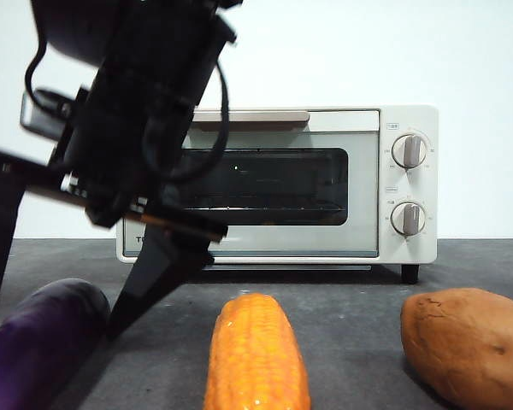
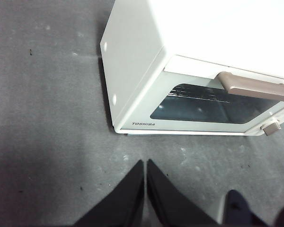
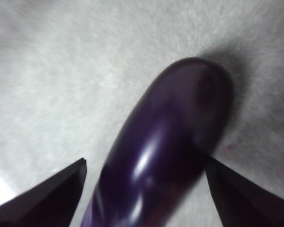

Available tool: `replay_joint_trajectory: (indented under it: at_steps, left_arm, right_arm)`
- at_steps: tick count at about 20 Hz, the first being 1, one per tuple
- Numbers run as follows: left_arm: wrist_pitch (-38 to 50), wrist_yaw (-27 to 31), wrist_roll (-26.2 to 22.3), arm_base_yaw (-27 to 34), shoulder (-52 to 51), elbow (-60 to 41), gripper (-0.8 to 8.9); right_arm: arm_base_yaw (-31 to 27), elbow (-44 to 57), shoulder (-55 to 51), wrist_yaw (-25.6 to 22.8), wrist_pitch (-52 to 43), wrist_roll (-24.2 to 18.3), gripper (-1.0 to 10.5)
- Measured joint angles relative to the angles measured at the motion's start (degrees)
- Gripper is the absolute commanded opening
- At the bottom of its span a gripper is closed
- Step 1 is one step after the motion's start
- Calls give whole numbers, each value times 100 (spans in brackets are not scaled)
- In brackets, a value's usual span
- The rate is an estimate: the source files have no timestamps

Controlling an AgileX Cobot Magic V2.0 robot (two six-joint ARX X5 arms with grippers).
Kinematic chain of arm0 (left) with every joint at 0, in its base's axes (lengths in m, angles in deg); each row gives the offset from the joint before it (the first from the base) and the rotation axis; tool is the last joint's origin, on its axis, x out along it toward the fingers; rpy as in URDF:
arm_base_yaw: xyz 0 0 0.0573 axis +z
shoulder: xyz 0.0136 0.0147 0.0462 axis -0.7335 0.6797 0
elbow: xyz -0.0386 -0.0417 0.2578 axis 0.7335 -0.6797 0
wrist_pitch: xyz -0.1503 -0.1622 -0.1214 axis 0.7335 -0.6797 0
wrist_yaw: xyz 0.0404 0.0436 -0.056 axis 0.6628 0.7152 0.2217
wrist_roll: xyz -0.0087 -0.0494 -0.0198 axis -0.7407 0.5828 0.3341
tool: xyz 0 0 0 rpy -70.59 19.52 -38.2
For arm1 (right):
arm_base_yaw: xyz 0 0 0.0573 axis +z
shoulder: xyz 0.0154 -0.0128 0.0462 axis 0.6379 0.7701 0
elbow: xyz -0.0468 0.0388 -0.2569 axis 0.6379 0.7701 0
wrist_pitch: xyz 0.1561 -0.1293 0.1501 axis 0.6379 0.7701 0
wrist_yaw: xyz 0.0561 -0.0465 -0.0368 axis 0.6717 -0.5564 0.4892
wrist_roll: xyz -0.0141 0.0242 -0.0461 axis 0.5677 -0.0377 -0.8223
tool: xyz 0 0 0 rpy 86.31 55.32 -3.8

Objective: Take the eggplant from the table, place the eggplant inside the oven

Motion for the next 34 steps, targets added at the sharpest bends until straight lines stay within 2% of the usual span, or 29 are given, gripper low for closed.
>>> replay_joint_trajectory:
  at_steps: [4,6,9,12,15,18,21,24,25,30,34]
  left_arm:
    - [4,0,0,2,0,0,6]
    - [2,0,-2,2,0,0,6]
    - [-4,0,-22,72,0,11,6]
    - [-39,2,-24,111,0,127,6]
    - [-31,2,-52,111,0,251,6]
    - [13,-20,-63,101,15,356,6]
    - [-2,-92,-63,-168,271,520,6]
    - [2,-94,-68,-610,656,911,6]
    - [0,-92,-68,-809,839,1088,6]
    - [-50,-46,-175,-1775,2006,1974,6]
    - [-339,179,-446,-2341,3134,3130,6]
  right_arm:
    - [2,-15,122,-20,-101,4,217]
    - [15,-35,122,9,-76,2,189]
    - [4,-450,114,166,688,-72,189]
    - [4,-1106,-52,57,1921,-636,189]
    - [4,-1572,-522,-350,2883,-1362,189]
    - [4,-1624,-1121,-1075,3832,-1921,189]
    - [4,-1622,-1784,-2050,4406,-2138,189]
    - [35,-1622,-2461,-3235,4544,-2192,189]
    - [42,-1622,-2686,-3407,4544,-2212,189]
    - [55,-1622,-3679,-3469,4544,-2271,189]
    - [55,-1622,-4304,-3327,4544,-2173,189]
